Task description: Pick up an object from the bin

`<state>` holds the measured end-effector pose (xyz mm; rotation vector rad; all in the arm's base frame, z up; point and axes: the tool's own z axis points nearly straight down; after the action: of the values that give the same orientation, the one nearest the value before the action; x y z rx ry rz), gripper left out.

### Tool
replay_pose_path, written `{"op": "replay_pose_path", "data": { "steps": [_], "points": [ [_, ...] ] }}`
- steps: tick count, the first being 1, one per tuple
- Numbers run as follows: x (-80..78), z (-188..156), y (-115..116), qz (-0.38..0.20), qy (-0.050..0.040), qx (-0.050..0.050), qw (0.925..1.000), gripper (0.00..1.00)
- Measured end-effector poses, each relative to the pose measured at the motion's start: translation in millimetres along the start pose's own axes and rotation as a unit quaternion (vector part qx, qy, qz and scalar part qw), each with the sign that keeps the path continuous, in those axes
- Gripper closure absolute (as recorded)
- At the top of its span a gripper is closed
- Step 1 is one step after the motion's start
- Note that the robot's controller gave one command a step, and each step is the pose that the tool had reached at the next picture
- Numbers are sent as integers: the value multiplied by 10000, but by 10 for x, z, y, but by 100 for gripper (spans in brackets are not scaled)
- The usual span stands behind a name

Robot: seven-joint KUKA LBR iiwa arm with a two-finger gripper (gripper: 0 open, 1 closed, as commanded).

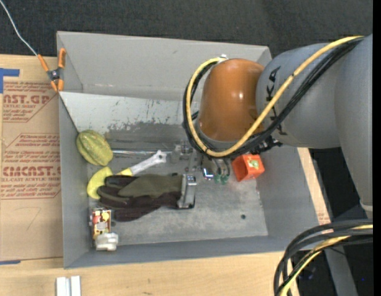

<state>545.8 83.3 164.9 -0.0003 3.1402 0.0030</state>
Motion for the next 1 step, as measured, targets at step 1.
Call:
{"op": "replay_pose_path", "data": {
  "steps": [1],
  "points": [
    [0, 0, 0, 0, 0, 0, 10000, 0]
  ]
}}
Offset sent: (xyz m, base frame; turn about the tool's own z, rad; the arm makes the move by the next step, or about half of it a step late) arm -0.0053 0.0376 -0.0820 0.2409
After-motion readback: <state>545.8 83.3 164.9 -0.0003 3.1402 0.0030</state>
